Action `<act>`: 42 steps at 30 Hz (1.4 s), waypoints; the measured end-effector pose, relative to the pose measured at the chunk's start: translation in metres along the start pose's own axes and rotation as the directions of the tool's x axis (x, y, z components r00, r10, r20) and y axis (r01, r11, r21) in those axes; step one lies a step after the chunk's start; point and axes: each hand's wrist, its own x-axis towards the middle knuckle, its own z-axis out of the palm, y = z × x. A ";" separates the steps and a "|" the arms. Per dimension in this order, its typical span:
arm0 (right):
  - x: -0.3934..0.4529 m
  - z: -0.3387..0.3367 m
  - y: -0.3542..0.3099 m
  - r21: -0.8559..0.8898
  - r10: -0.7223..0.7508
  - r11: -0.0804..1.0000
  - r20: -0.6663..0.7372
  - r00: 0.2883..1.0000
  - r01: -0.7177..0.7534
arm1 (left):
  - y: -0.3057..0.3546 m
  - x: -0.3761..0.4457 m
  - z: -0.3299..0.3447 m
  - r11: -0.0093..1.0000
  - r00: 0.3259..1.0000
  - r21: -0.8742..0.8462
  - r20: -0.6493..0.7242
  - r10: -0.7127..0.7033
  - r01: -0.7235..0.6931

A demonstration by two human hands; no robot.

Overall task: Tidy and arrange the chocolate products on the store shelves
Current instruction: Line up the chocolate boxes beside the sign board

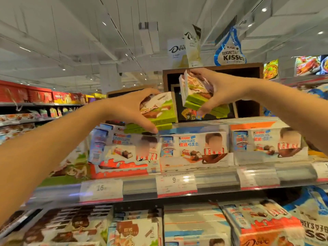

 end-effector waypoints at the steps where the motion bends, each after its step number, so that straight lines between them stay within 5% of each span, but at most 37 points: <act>1: 0.001 0.004 -0.013 0.028 -0.023 0.999 0.008 1.000 0.023 | -0.007 -0.006 -0.004 1.000 1.000 0.025 -0.008 -0.006 0.007; 8: 0.020 0.052 -0.100 0.100 -0.096 0.991 0.032 0.995 0.093 | -0.049 -0.039 -0.018 1.000 0.999 0.005 -0.052 -0.015 0.015; 11: 0.038 0.080 -0.116 0.164 -0.075 0.983 -0.055 0.996 0.083 | -0.060 -0.053 -0.020 0.997 0.987 -0.082 -0.161 0.000 -0.014; 16: 0.055 0.105 -0.128 0.357 0.029 0.934 -0.118 0.993 0.015 | -0.079 -0.079 -0.030 0.997 0.925 0.066 -0.375 0.062 -0.040; 22: 0.058 0.112 -0.146 0.211 -0.010 0.977 -0.086 0.996 0.028 | -0.096 -0.106 -0.050 0.958 0.929 0.229 -0.362 -0.078 0.170; 30: 0.073 0.130 -0.177 0.302 -0.168 0.937 -0.050 0.985 0.175 | -0.145 -0.165 -0.066 0.861 0.893 0.347 -0.388 -0.228 0.371; 36: 0.071 0.163 -0.206 -0.222 -0.223 0.955 -0.085 0.971 0.199 | -0.180 -0.196 -0.064 0.845 0.909 0.425 -0.387 -0.153 0.323; 42: 0.086 0.190 -0.232 -0.491 -0.155 0.869 -0.149 0.977 0.063 | -0.211 -0.201 -0.070 0.813 0.944 0.561 -0.326 0.045 0.155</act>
